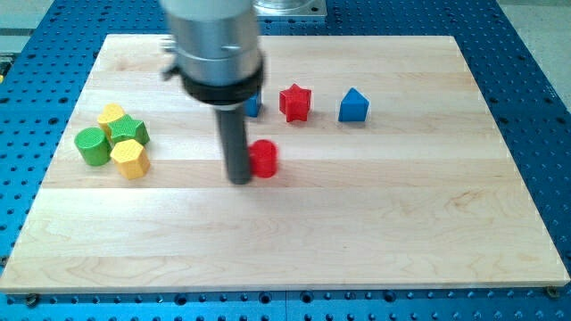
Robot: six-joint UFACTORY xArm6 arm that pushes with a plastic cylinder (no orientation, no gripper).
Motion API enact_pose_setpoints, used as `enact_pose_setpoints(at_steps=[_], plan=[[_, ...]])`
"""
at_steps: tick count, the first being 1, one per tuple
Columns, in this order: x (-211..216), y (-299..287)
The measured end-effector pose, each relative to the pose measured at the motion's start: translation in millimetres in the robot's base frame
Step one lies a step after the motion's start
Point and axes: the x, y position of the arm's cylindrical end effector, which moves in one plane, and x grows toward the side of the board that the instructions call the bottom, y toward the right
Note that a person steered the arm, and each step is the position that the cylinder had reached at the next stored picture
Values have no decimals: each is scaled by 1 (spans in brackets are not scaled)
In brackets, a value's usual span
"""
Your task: Push the red circle right to the blue triangle
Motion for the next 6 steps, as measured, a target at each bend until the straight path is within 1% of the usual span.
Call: enact_pose_setpoints(at_steps=[1,3,4,5,6], plan=[[-32,73],[-54,83],[-55,157],[-61,188],[-84,186]])
